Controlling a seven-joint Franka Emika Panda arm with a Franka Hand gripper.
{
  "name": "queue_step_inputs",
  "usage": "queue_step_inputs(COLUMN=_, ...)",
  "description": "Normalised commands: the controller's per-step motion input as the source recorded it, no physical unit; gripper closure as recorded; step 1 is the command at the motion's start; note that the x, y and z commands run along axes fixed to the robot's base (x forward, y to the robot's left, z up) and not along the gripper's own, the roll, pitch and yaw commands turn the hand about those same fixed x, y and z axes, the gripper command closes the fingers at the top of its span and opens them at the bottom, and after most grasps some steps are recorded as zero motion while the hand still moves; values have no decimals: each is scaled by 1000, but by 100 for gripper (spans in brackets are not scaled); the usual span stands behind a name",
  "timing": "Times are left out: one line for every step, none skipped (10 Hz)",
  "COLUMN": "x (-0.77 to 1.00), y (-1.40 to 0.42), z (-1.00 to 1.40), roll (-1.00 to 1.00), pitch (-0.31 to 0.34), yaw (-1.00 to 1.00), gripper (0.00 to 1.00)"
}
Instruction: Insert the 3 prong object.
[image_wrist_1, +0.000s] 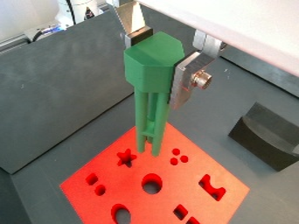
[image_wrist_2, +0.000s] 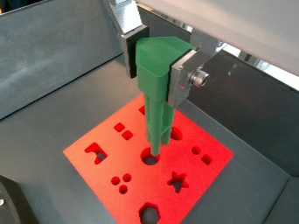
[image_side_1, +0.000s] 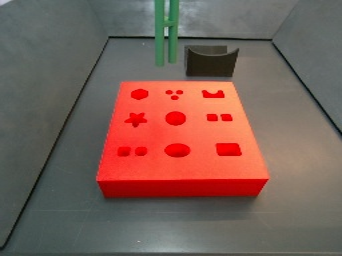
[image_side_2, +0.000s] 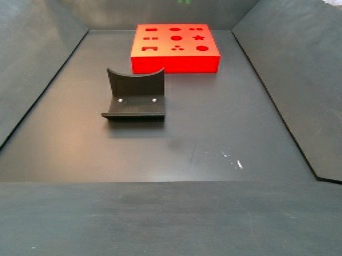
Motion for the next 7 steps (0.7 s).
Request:
queue_step_inputs(x=0, y=26, z=0, roll=0, pitch=0, yaw=0, gripper=100)
queue_step_inputs(x=0, y=400, z=0, roll=21, pitch=-3, yaw=11, gripper=100)
queue_step_inputs(x=0, y=751, z=0, roll=51, pitch=0, yaw=89, gripper=100)
queue_step_inputs(x=-71, y=554, z=0, roll=43, pitch=0, yaw=589, gripper=100)
queue_step_inputs(x=-9, y=23, z=-3, roll=119, pitch=0, yaw=1000, gripper=100)
queue_step_inputs(x=-3, y=0, z=0, roll=151, pitch=-9, yaw=1000, gripper=100)
queue_step_inputs(x=0, y=0, z=0, roll=176, pitch=-7, yaw=1000, gripper=100)
